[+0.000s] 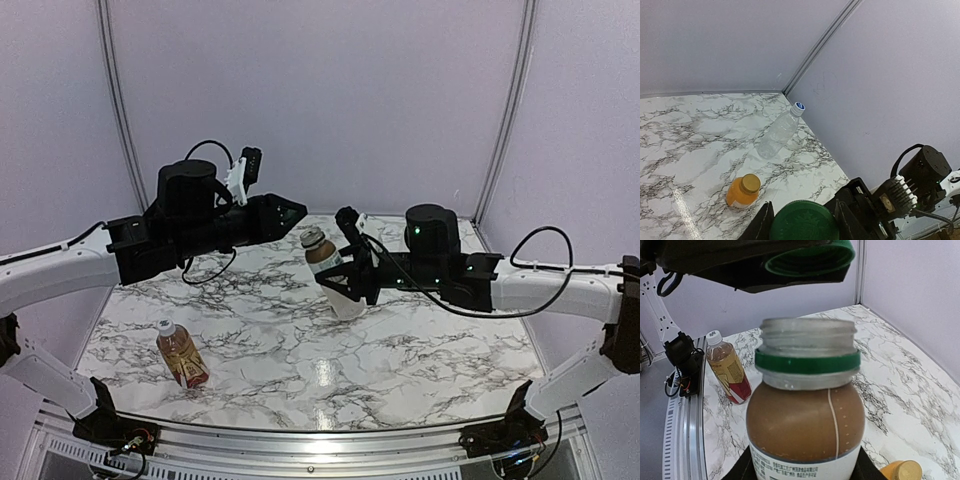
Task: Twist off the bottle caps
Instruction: Unscrew the bottle cap from the plastic bottle, then place the bottle cap at the center of the board.
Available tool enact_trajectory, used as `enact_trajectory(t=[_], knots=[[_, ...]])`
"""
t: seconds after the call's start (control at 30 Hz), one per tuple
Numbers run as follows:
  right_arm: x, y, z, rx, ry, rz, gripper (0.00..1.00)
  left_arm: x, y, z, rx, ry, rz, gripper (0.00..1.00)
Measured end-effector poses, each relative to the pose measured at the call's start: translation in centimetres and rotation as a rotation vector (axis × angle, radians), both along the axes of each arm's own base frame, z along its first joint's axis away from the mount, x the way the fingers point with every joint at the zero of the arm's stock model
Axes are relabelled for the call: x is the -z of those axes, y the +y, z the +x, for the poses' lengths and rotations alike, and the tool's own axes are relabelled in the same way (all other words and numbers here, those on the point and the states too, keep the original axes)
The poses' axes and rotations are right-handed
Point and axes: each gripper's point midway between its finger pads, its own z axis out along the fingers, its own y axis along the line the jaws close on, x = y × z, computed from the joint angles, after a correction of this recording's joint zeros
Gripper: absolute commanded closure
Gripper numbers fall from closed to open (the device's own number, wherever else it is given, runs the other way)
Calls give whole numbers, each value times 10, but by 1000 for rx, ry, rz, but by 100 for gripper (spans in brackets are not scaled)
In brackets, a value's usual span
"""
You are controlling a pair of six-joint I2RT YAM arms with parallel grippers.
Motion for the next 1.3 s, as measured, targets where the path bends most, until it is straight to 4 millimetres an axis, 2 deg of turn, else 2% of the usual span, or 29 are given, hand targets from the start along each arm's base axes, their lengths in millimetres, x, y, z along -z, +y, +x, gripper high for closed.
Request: enact_trajectory(t=[0.17, 0.4, 0.5, 0.73, 0.87, 1.07, 1.3], knots=[[1, -8, -10, -38, 12, 12, 83, 15, 13, 11, -48, -35, 84, 58], [-6, -16, -17, -63, 6, 47, 83, 64, 46, 39, -133, -3, 256, 58], [-9, -19, -18, -62, 0, 55, 83, 94, 53, 50, -149, 28, 331, 58], [-14, -24, -17, -48, 11, 73, 83, 189, 56, 69, -143, 143, 539, 57], [-12, -28, -15, -38, 18, 73, 83, 237, 64, 74, -139, 214, 635, 57], [-12, -34, -15, -24, 20, 77, 83, 278, 77, 79, -143, 283, 721, 57], [-8, -36, -13, -17, 26, 73, 83, 311, 87, 80, -147, 345, 780, 55]])
